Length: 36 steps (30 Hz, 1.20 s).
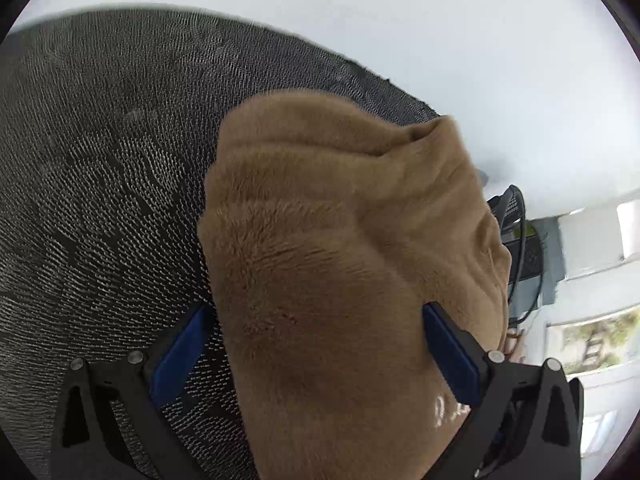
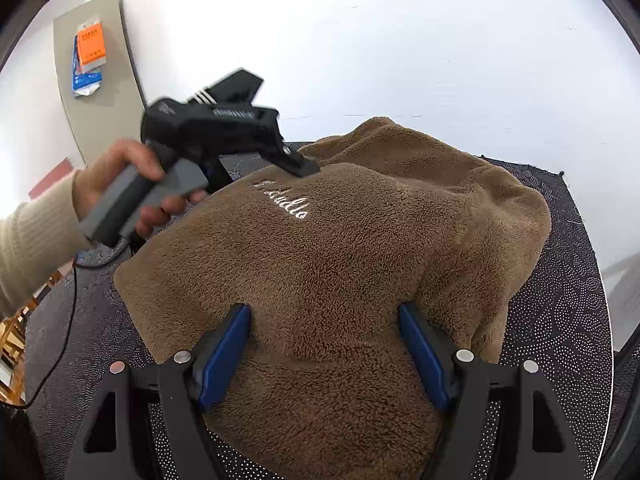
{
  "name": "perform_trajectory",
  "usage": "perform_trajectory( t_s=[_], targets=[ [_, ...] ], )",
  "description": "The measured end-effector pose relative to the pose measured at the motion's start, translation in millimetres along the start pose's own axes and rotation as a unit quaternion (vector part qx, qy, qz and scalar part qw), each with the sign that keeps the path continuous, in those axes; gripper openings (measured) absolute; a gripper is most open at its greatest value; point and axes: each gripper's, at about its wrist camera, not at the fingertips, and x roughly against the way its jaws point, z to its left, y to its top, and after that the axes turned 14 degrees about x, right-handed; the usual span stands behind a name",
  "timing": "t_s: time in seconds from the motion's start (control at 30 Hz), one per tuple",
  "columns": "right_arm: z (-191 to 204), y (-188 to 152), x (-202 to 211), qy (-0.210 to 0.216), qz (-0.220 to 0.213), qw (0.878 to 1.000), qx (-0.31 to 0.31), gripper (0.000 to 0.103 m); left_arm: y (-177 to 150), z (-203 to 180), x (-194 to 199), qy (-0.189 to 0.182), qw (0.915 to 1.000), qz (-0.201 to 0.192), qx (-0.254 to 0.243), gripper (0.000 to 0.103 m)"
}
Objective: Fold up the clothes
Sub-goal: 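Grasp the blanket's folded end with the left gripper and lift it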
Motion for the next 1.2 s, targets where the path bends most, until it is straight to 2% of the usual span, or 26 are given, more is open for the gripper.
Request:
perform_trajectory(
  t_s=[0.13, 0.3, 0.37, 0.4, 0.43, 0.5, 0.53, 0.63, 0.83, 0.97, 1.03, 1.13, 1.2],
  targets=[
    [1, 1, 1, 0.001, -0.001, 1.0, -0.001, 0.078, -1, 1, 1, -0.008, 1.0, -0.003, -0.005, 0.103],
    [5, 1, 2, -0.003, 0.0, 1.0, 0.002, 0.078, 10, 8, 7, -0.031, 0.9992, 0.002, 0.026, 0.103],
    [4, 1, 2, -0.003, 0.0, 1.0, 0.002, 0.078, 17, 8, 8, -0.046, 0.9986, -0.007, 0.025, 0.103],
    [4, 1, 2, -0.003, 0.0, 1.0, 0.002, 0.078, 20, 7, 6, -0.06, 0.998, -0.003, 0.023, 0.103],
    [4, 1, 2, -0.002, 0.0, 1.0, 0.002, 0.078, 23, 6, 0, -0.085, 0.996, 0.018, 0.021, 0.103],
    [3, 1, 1, -0.001, -0.001, 1.0, 0.001, 0.078, 25, 3, -10, -0.106, 0.9929, 0.053, 0.009, 0.103],
    [2, 0, 1, -0.001, -0.001, 1.0, 0.0, 0.078, 26, 1, -12, -0.112, 0.992, 0.058, -0.004, 0.103],
    [0, 0, 1, 0.003, -0.003, 1.0, -0.003, 0.078, 26, -4, -14, -0.128, 0.9887, 0.063, -0.046, 0.103],
    [-6, -3, 7, 0.021, -0.022, 0.999, -0.014, 0.081, 19, 9, -8, -0.16, 0.9828, 0.05, -0.078, 0.098],
    [-31, -8, 28, 0.043, -0.077, 0.992, -0.094, 0.081, 11, 10, -6, -0.158, 0.9814, 0.028, -0.105, 0.098],
    [-49, -10, 41, 0.029, -0.094, 0.985, -0.14, 0.085, 10, 10, -5, -0.16, 0.9807, 0.025, -0.109, 0.098],
    [-83, -23, 55, -0.022, -0.111, 0.968, -0.223, 0.102, 11, 11, -6, -0.163, 0.98, 0.024, -0.113, 0.098],
    [-104, -32, 53, -0.012, -0.107, 0.953, -0.283, 0.102, 9, 6, -7, -0.164, 0.9794, 0.02, -0.116, 0.098]
  ],
)
